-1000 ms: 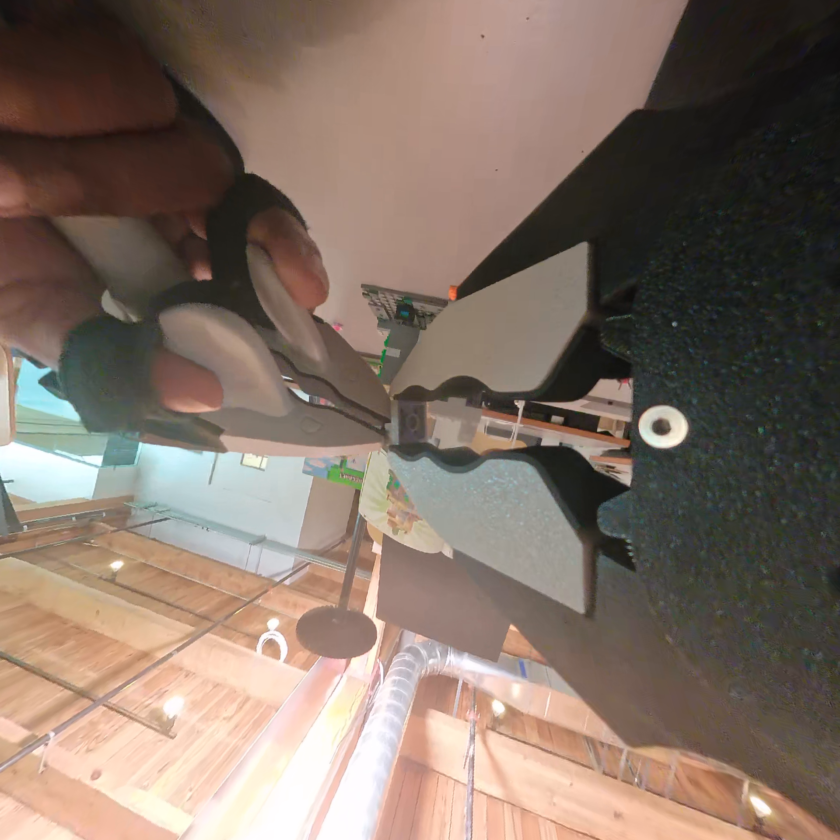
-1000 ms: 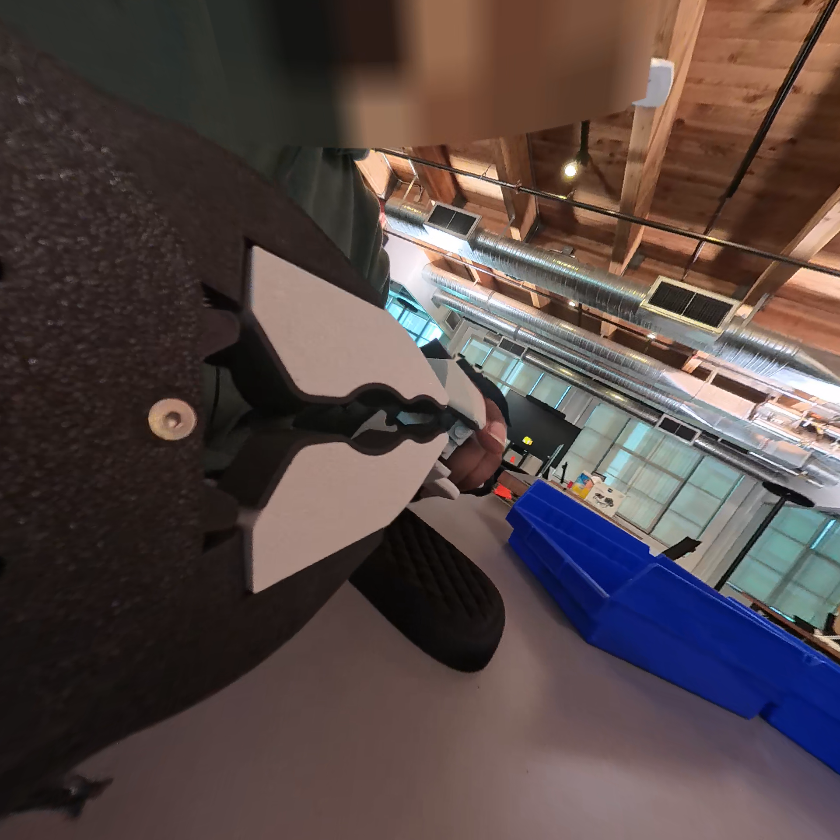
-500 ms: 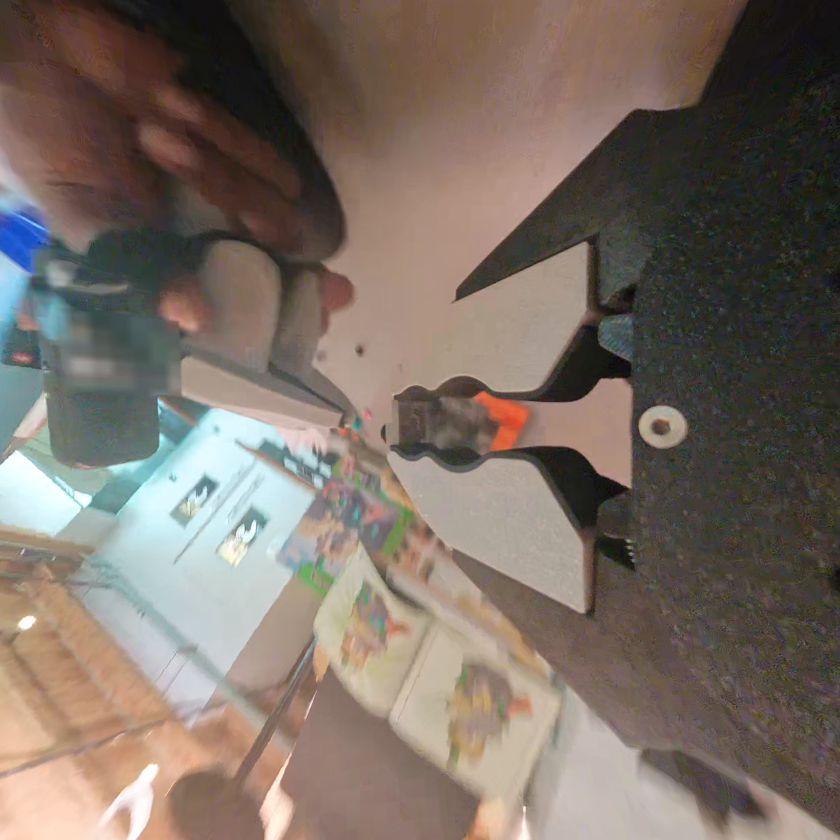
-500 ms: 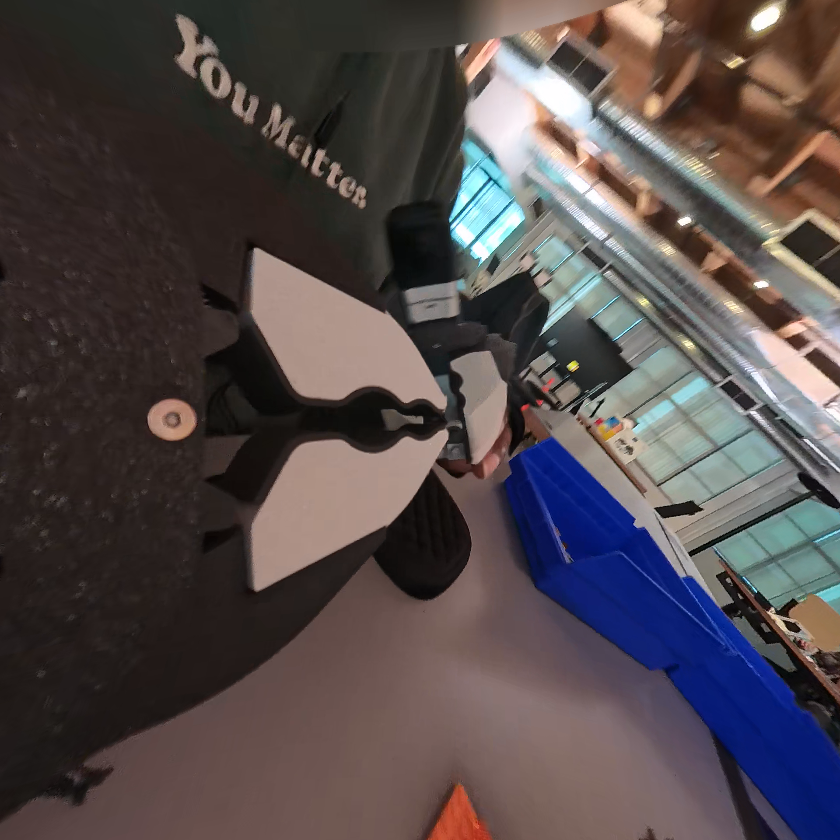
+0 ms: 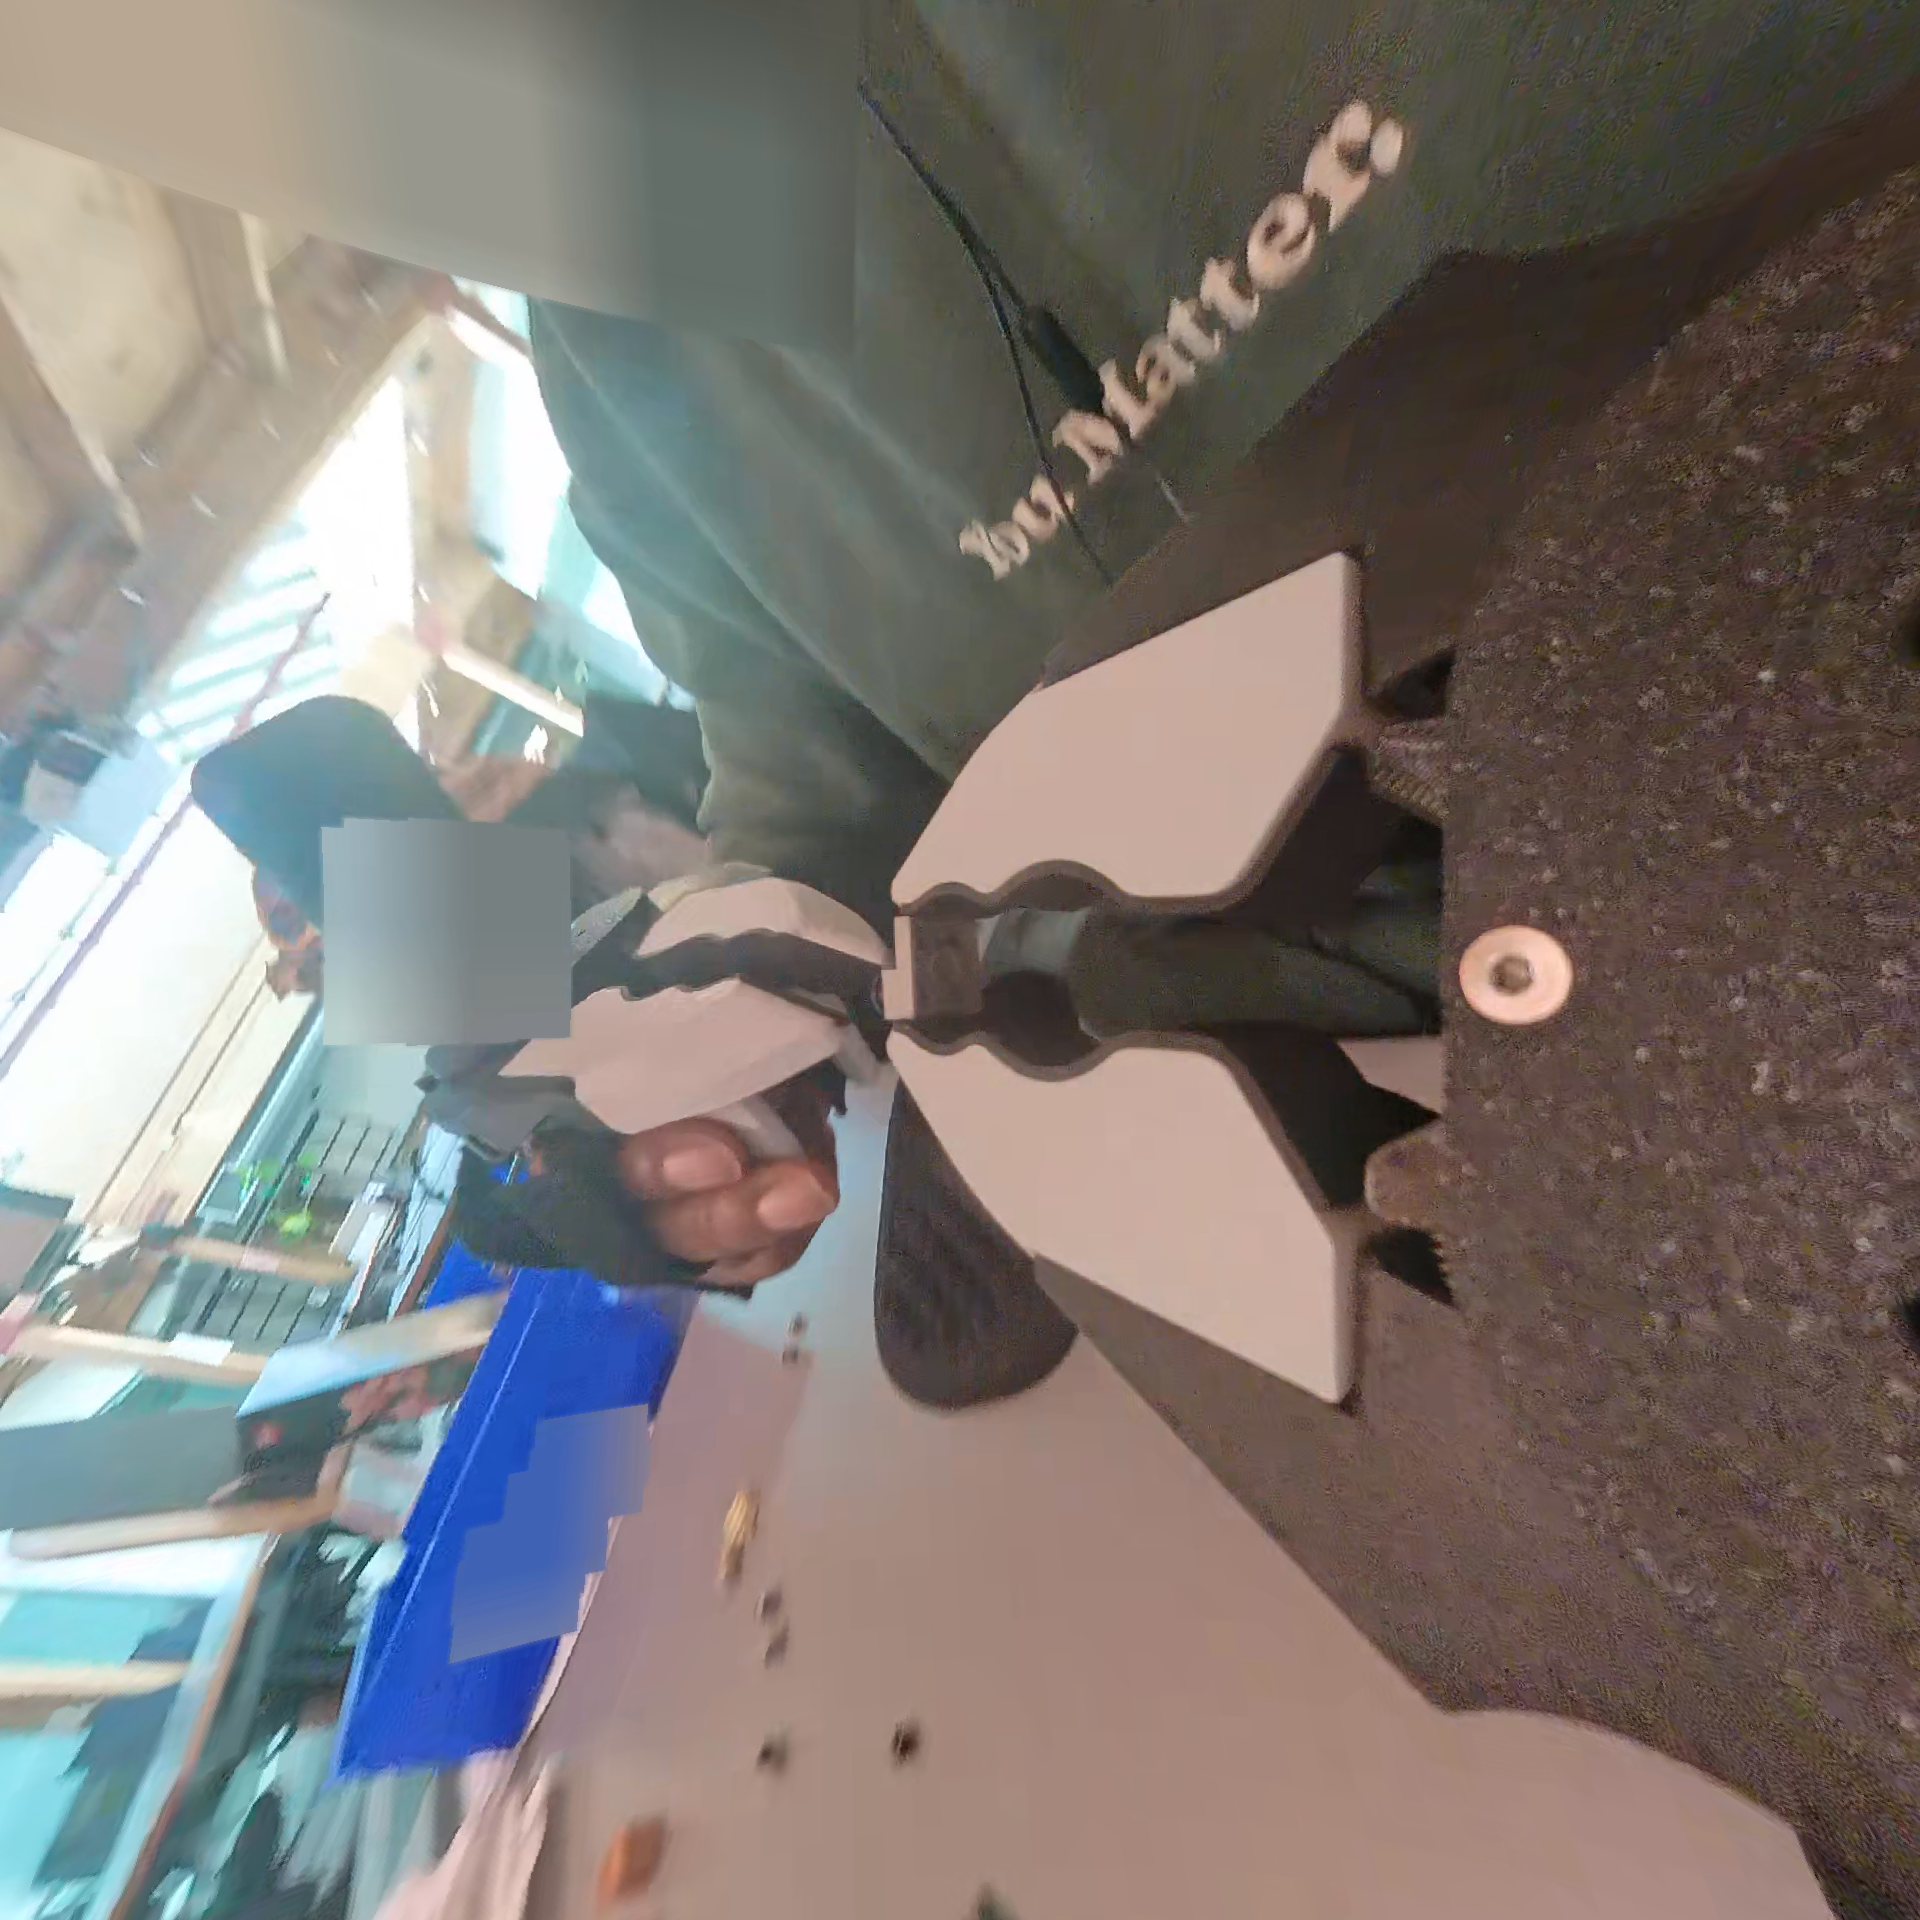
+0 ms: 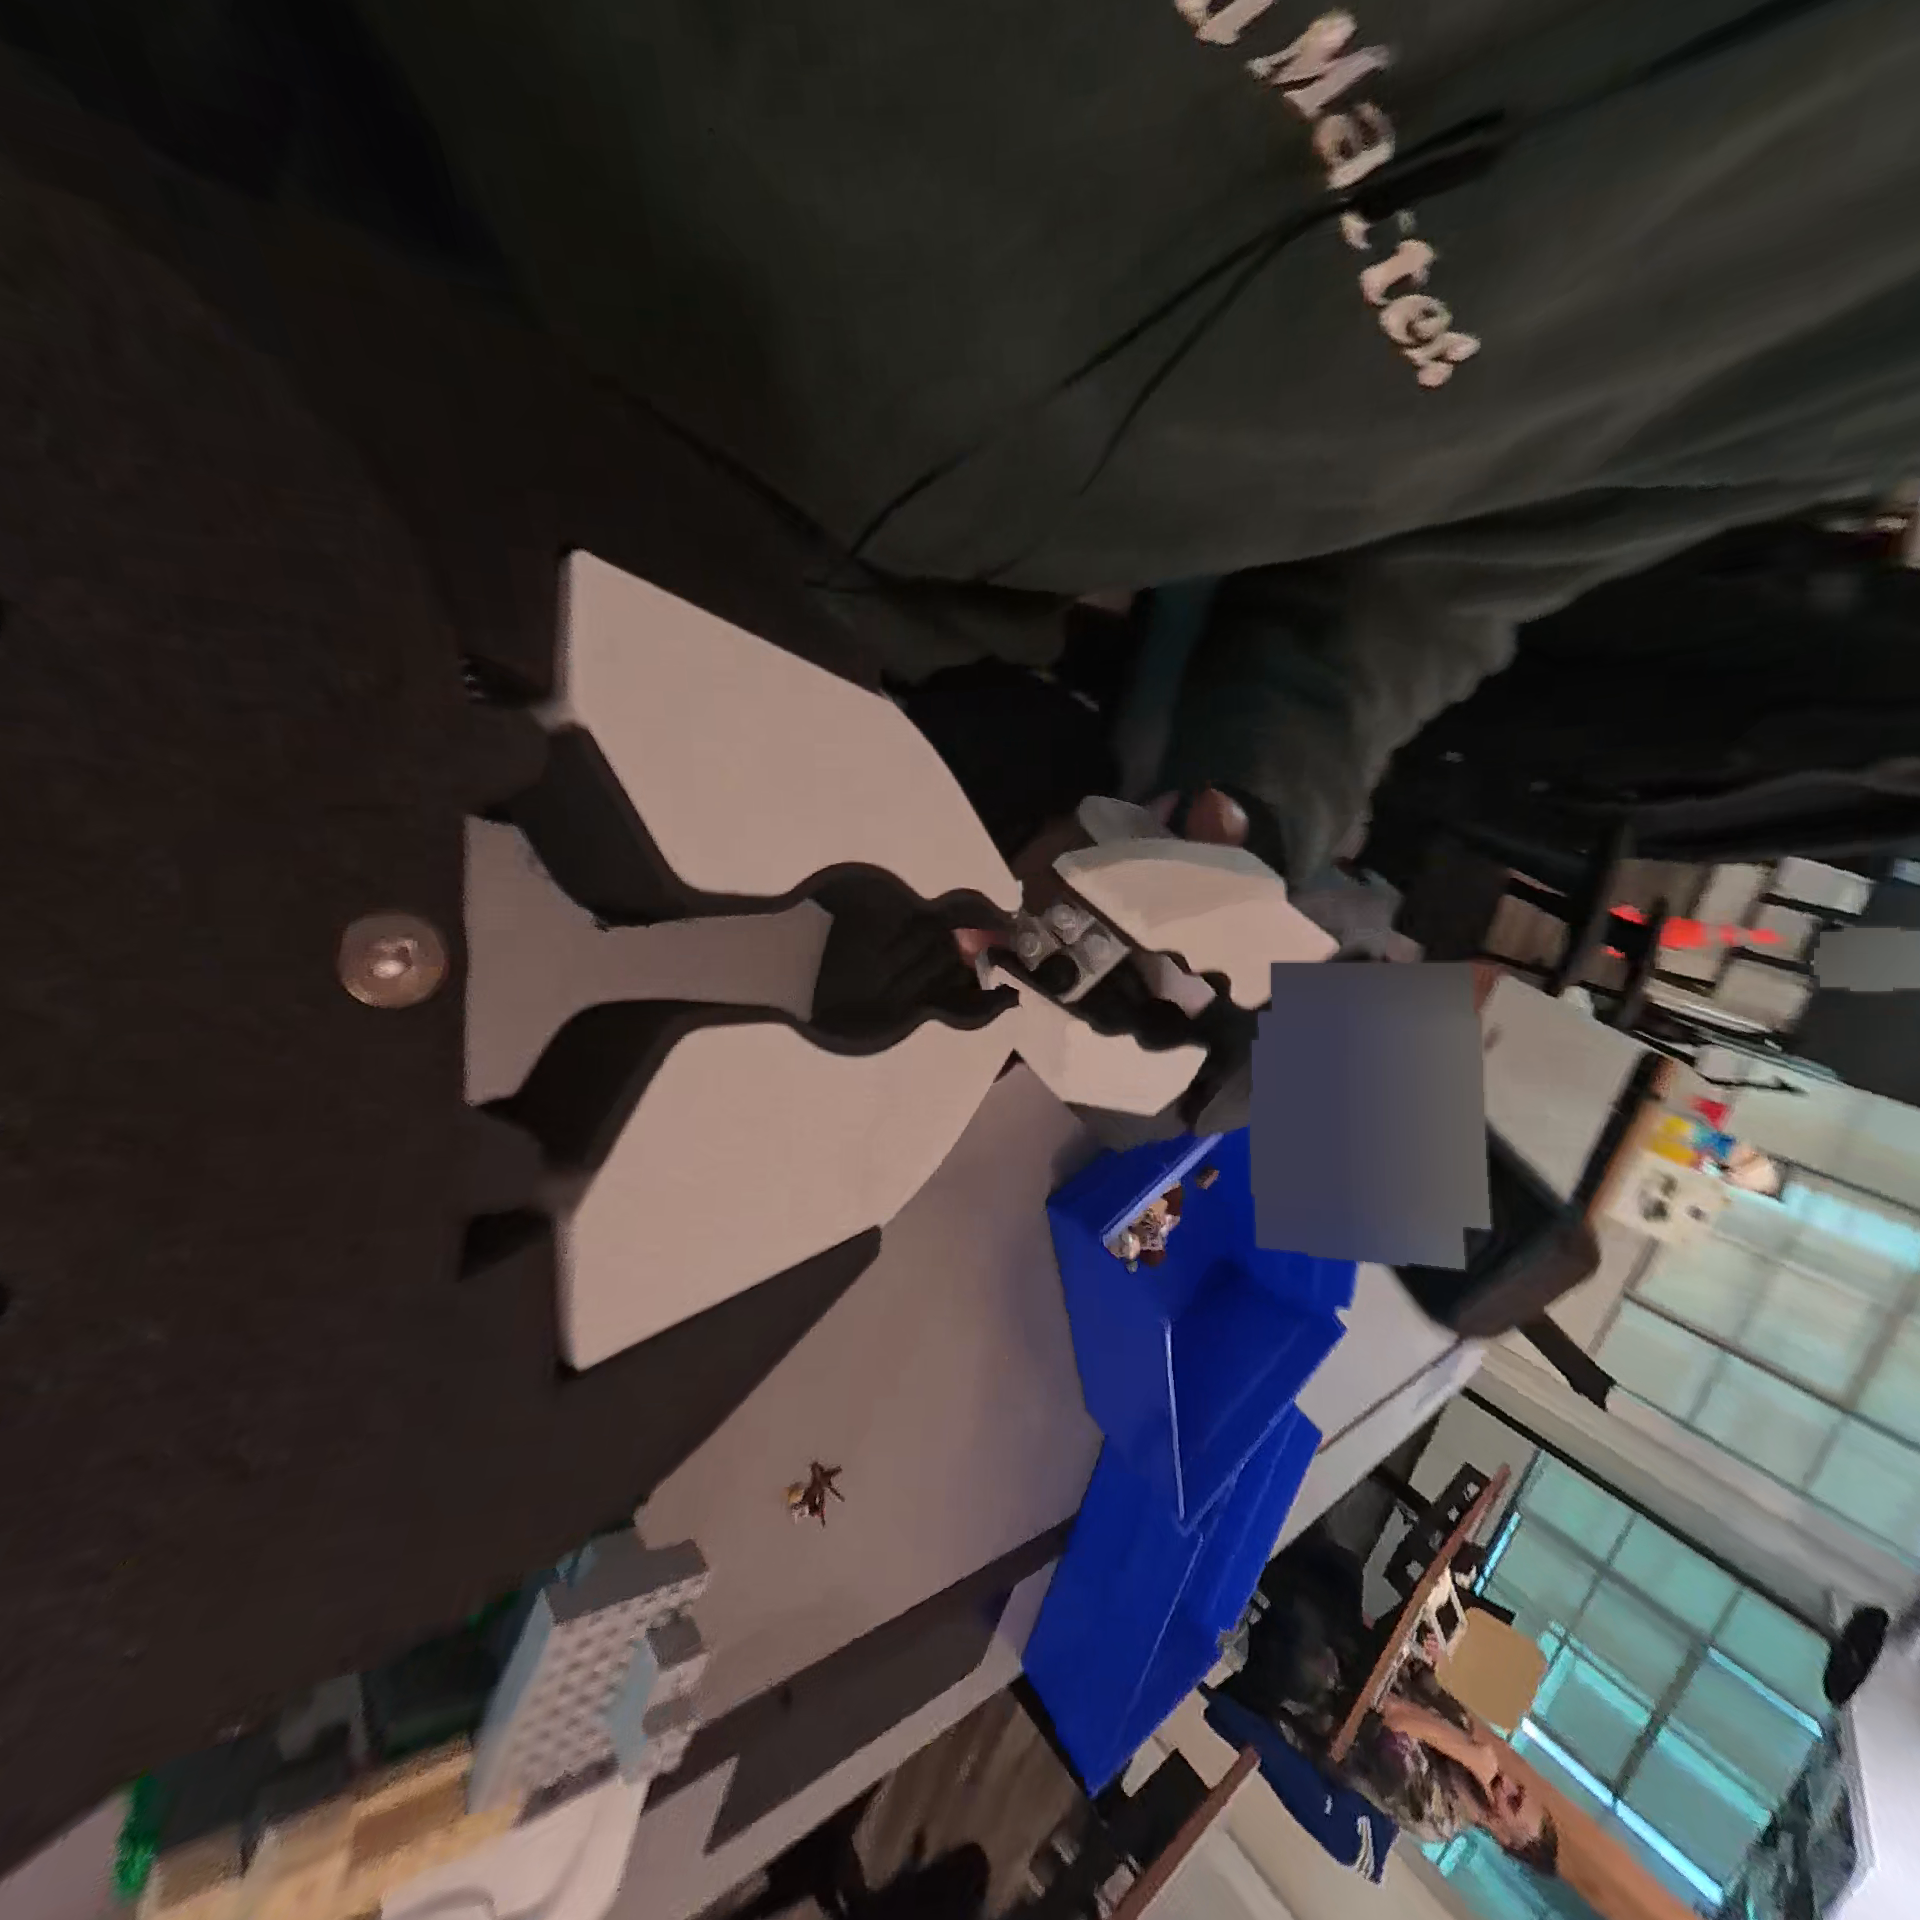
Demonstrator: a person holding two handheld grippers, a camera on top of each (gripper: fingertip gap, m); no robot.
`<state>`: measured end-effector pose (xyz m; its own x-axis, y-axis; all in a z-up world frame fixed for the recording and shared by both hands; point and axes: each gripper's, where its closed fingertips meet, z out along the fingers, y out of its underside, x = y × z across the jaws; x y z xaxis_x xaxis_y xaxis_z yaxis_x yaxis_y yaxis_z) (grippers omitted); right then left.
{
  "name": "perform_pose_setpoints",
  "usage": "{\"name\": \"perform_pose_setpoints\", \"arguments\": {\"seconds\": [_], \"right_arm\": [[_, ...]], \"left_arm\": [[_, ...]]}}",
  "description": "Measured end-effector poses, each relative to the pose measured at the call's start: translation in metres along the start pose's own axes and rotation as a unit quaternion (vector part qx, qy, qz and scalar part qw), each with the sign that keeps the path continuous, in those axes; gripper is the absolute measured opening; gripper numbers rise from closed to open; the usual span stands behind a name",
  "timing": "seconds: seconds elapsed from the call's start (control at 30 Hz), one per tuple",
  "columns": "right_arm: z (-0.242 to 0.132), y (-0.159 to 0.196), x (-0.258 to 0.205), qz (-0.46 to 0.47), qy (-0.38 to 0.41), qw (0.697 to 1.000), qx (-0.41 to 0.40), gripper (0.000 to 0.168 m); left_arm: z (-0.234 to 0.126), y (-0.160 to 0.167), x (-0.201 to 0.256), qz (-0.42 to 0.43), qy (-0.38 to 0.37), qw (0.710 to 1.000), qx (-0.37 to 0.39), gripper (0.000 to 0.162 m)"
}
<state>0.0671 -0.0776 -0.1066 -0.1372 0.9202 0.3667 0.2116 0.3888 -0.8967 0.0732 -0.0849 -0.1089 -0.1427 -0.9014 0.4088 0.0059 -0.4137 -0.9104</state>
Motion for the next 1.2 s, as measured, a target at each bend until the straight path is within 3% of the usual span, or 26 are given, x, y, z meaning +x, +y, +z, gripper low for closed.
{"name": "perform_pose_setpoints", "arguments": {"seconds": [0.33,0.6,1.2], "right_arm": [[0.008,0.001,-0.012,-0.074,-0.054,0.994,-0.061,0.017],[0.013,-0.001,-0.008,-0.13,0.012,0.989,-0.072,0.018],[0.004,0.011,-0.027,-0.077,-0.056,0.993,-0.075,0.016]], "left_arm": [[0.008,0.01,0.008,-0.137,0.082,0.987,-0.027,0.017],[0.009,-0.001,0.011,-0.22,0.127,0.967,0.028,0.017],[0.018,0.025,0.013,-0.146,0.108,0.98,-0.083,0.018]]}}
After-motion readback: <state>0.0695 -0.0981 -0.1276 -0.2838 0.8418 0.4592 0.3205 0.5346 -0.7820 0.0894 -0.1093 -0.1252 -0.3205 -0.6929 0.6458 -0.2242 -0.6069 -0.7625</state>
